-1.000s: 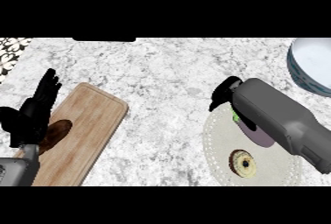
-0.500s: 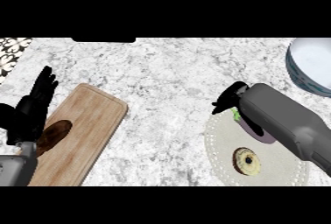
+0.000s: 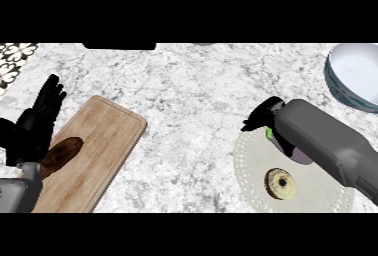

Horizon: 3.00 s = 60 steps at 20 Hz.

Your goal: Pick the eggplant from the placemat and place it in the bowl

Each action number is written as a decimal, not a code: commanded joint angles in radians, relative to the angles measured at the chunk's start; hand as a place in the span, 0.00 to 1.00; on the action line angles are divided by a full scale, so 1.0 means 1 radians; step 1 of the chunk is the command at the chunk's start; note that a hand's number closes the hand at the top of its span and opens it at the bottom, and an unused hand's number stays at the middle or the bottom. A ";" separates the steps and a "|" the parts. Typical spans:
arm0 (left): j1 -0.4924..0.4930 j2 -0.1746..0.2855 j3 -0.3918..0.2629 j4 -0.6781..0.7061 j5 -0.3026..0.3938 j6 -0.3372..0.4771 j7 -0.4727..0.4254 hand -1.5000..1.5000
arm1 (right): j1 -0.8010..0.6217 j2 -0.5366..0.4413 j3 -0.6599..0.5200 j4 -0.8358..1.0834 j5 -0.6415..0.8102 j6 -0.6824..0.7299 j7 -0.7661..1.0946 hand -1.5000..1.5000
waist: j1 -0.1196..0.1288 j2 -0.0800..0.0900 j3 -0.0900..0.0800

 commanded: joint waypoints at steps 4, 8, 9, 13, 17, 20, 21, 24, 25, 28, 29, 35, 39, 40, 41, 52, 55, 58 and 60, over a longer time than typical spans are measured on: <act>-0.026 -0.025 -0.011 0.028 -0.026 0.013 0.002 0.50 | 0.086 0.003 0.047 0.028 -0.002 0.057 -0.078 1.00 | -0.011 0.034 0.013; 0.026 -0.002 0.001 -0.025 -0.013 -0.018 -0.011 0.50 | 0.093 0.014 0.048 0.062 -0.008 0.037 -0.081 1.00 | 0.014 0.037 0.014; 0.004 -0.008 -0.003 -0.029 -0.014 -0.003 0.031 0.50 | 0.120 0.029 0.057 0.046 0.000 0.002 -0.069 1.00 | 0.007 0.036 0.014; -0.027 -0.049 -0.026 0.027 -0.050 0.021 0.004 0.50 | 0.115 0.030 0.020 0.031 -0.008 -0.026 -0.036 1.00 | -0.012 0.035 0.013; 0.024 -0.019 0.009 0.003 -0.026 -0.015 -0.019 0.50 | 0.088 0.044 -0.132 0.126 -0.018 -0.198 0.128 1.00 | -0.005 0.030 0.013; 0.016 -0.010 0.017 0.003 -0.030 0.003 0.006 0.50 | -0.005 -0.120 -0.340 0.244 -0.098 -0.348 0.258 1.00 | -0.041 0.018 0.016; 0.025 -0.021 0.013 0.006 -0.027 0.006 0.000 0.50 | -0.036 -0.145 -0.390 0.273 -0.118 -0.400 0.297 1.00 | -0.044 0.017 0.016; 0.025 -0.016 0.019 0.005 -0.021 -0.003 -0.007 0.50 | -0.088 -0.171 -0.501 0.354 -0.161 -0.579 0.457 1.00 | -0.026 0.026 0.016; 0.021 -0.020 0.019 0.009 -0.021 0.000 -0.007 0.50 | -0.118 -0.175 -0.536 0.369 -0.173 -0.643 0.520 1.00 | -0.027 0.023 0.014; -0.008 -0.029 -0.001 0.005 -0.027 -0.004 0.009 0.50 | -0.194 -0.128 -0.561 0.388 -0.144 -0.862 0.723 1.00 | -0.002 0.029 0.012; -0.014 -0.018 0.002 -0.005 -0.026 -0.013 0.008 0.50 | -0.221 -0.130 -0.564 0.395 -0.127 -0.932 0.772 1.00 | 0.013 0.030 0.013; -0.014 -0.042 -0.016 0.028 -0.049 0.000 -0.005 0.50 | -0.368 -0.116 -0.509 0.384 0.033 -1.292 1.038 1.00 | 0.007 0.032 0.010; -0.003 -0.035 0.001 0.007 -0.042 -0.008 -0.009 0.50 | -0.387 -0.070 -0.504 0.418 0.093 -1.428 1.155 1.00 | 0.010 0.032 0.012; -0.016 -0.046 0.003 0.009 -0.040 -0.005 -0.013 0.50 | -0.452 -0.045 -0.489 0.444 0.122 -1.386 1.219 1.00 | 0.015 0.033 0.012; -0.043 -0.034 0.003 0.015 -0.043 -0.019 0.007 0.50 | -0.448 -0.094 -0.512 0.454 0.113 -1.387 1.169 1.00 | 0.004 0.033 0.012; -0.045 -0.051 0.026 0.026 -0.050 -0.037 0.015 0.50 | -0.332 -0.210 -0.687 0.515 0.045 -1.499 0.934 1.00 | 0.002 0.038 0.014; 0.001 -0.019 0.051 -0.007 -0.040 -0.058 0.011 0.50 | -0.230 -0.231 -0.742 0.536 0.004 -1.590 0.823 1.00 | 0.014 0.040 0.015; -0.006 -0.045 0.039 0.000 -0.052 -0.051 0.003 0.50 | -0.181 -0.269 -0.793 0.558 -0.034 -1.589 0.715 1.00 | 0.009 0.040 0.015; -0.036 -0.069 0.021 0.016 -0.077 -0.026 0.002 0.50 | -0.193 -0.319 -0.819 0.591 -0.048 -1.575 0.659 1.00 | 0.019 0.049 0.016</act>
